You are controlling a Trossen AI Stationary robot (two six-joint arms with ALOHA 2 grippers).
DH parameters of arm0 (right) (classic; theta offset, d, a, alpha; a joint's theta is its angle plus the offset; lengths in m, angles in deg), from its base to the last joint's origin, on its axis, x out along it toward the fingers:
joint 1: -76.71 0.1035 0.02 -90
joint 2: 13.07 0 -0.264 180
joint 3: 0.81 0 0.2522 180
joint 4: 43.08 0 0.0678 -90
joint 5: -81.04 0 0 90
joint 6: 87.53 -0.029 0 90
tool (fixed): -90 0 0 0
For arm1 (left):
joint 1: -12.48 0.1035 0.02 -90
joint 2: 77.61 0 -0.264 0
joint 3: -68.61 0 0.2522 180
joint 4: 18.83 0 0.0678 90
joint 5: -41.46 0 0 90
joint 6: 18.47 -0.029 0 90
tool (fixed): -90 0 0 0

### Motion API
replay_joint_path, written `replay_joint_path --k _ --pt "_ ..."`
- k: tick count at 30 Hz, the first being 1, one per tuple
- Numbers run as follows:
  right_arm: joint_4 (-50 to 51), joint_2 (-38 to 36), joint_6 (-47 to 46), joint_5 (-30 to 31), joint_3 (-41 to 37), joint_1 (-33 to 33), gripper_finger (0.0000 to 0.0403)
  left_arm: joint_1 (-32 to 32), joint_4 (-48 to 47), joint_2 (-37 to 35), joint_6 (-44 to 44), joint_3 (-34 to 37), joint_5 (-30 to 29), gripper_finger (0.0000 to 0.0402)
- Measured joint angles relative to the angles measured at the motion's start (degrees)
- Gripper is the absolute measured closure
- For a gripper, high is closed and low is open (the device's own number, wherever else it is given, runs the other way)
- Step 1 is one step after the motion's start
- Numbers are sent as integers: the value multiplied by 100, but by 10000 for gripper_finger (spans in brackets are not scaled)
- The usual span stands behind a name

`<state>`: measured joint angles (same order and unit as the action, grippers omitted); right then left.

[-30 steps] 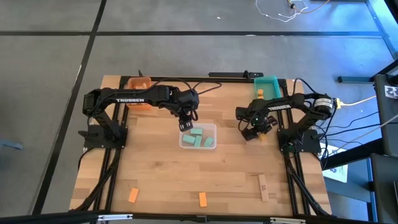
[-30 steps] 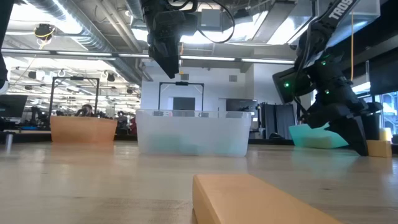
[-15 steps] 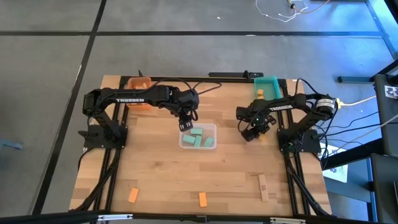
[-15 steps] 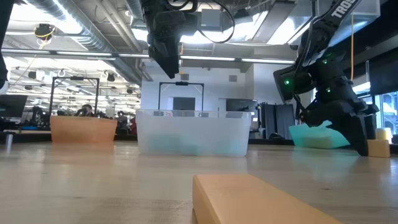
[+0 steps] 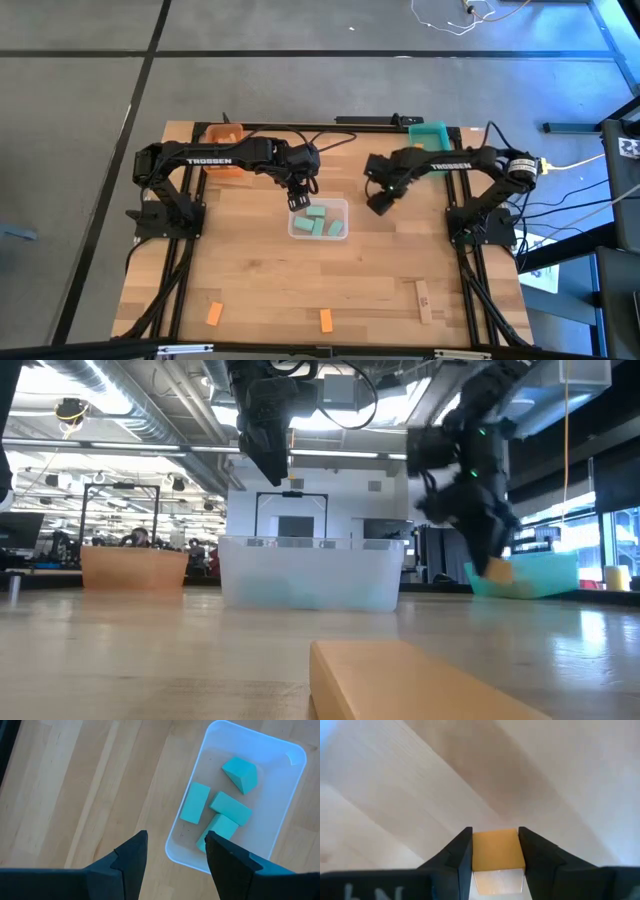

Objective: Sort & place blocks by color
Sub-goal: Put the yellow block into the blue bin

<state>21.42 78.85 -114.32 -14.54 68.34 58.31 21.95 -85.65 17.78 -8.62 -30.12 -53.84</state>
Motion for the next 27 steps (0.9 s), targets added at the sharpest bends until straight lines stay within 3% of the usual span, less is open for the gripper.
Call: replay_joint_path --k 7,13,21,27 --pt "280 -2 531 313 1024 -91 272 0 0 0 11 0 0 214" --pt "1366 -11 756 1228 1645 -525 272 0 0 0 26 0 0 214" --pt "2312 -20 909 2208 1747 -1601 272 0 0 0 26 0 0 214" --pt "2266 -17 1088 2358 1730 -2479 272 0 0 0 9 0 0 214"
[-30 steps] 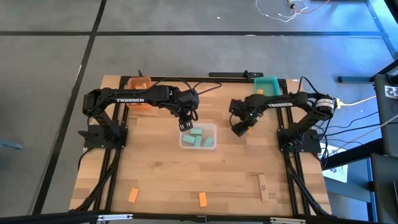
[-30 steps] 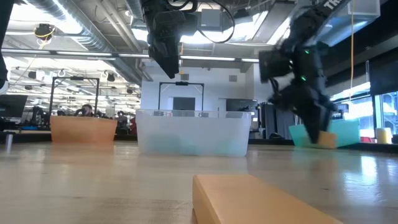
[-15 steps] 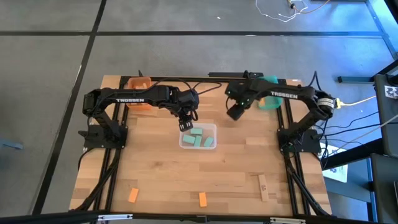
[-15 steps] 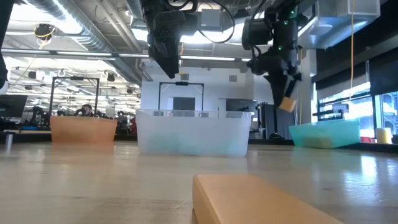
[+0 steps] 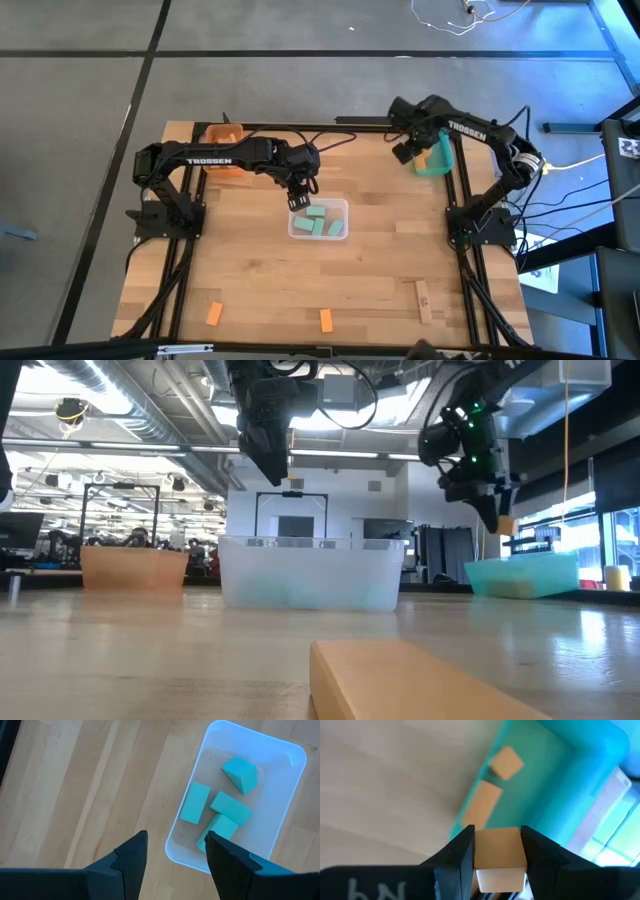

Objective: Sort & place blocks by color
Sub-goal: Put the yellow block into the blue bin

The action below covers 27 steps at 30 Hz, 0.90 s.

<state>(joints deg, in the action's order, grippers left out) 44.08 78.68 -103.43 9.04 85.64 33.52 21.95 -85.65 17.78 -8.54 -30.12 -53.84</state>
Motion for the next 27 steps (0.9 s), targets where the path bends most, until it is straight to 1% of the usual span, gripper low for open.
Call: replay_joint_path --k 8,12,19,25,27 --pt "-74 33 114 -8 -2 -881 272 0 2 2 -2 0 -20 214" --pt "-76 161 116 -272 -2 -1156 270 0 1 1 -2 0 -20 214" --pt "-87 500 172 -306 -5 -1359 247 0 0 0 -2 0 -22 214" --pt "-172 753 315 -306 -9 -1394 243 0 0 2 -2 1 -22 214" --pt "-318 803 519 -308 -9 -1400 242 0 0 2 -2 2 -22 214"
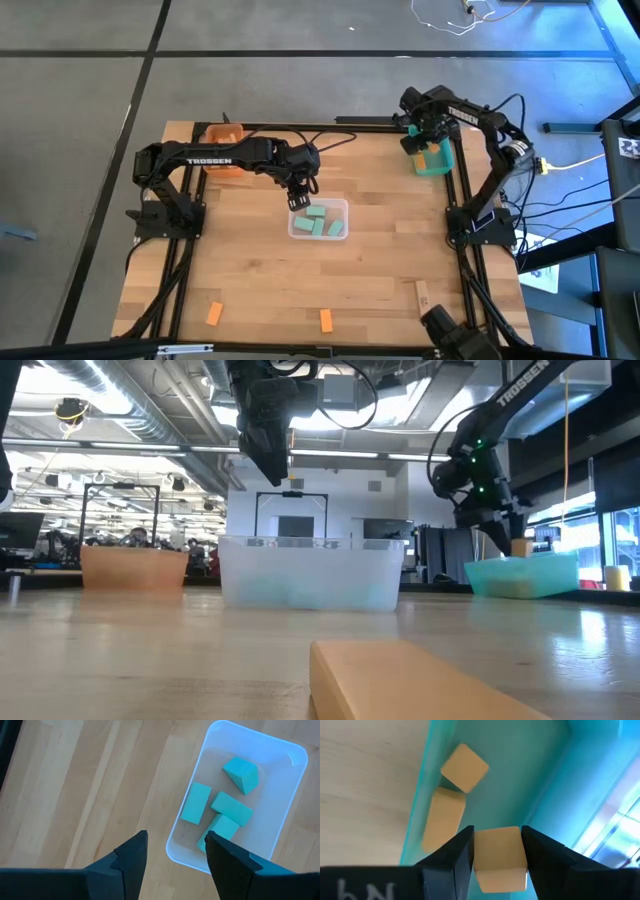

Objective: Sort & place blocks by color
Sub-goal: Put the yellow block into the blue bin

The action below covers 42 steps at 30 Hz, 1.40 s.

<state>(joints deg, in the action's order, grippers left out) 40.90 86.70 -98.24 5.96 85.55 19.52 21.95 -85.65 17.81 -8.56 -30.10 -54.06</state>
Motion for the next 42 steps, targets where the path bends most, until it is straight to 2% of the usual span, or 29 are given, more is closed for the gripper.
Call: replay_joint_path --k 3,9,21,23,27,36,42 --pt "-79 21 340 0 -2 -2 245 0 0 -2 0 0 -2 214" --pt "-144 21 356 -44 -2 -68 262 0 0 0 0 0 -2 214" --pt "-143 21 312 -110 -2 -94 188 0 0 0 0 0 -4 214" --pt "-149 21 253 -211 -2 -94 185 0 0 0 0 0 -4 214" --pt "-473 21 330 -930 -2 -94 183 0 0 0 0 0 -4 214" --pt "-565 290 205 -895 0 -94 183 0 -2 0 0 0 -2 214" --pt "-620 482 444 -939 0 -59 183 0 -2 0 2 0 -2 214"
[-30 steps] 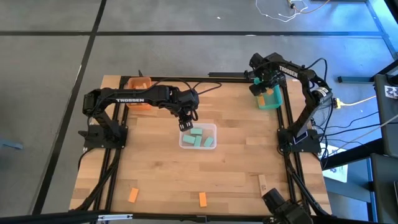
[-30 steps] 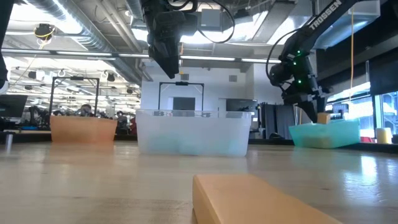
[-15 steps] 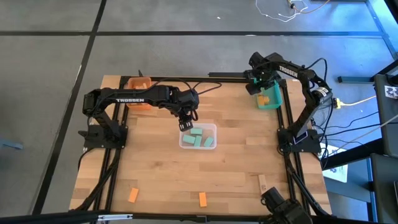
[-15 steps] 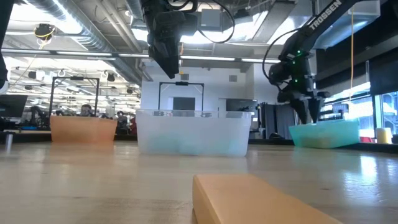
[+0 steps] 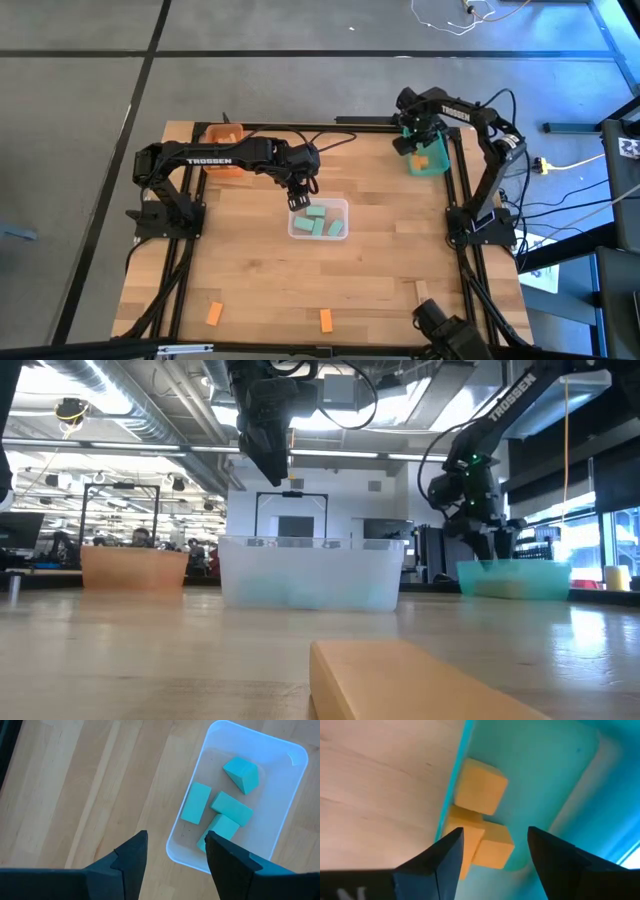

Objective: Sort & place blocks by color
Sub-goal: Put the yellow block into the blue bin

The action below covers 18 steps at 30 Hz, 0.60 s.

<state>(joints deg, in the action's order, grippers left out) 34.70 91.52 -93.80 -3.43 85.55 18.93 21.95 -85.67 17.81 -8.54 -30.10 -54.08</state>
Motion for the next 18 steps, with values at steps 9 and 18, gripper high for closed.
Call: replay_joint_path --k 9,18 --pt "-128 -5 90 131 18 97 183 64 -38 0 3 0 3 214" --pt "11 -786 119 137 262 204 183 67 -1232 -33 1252 0 112 214"
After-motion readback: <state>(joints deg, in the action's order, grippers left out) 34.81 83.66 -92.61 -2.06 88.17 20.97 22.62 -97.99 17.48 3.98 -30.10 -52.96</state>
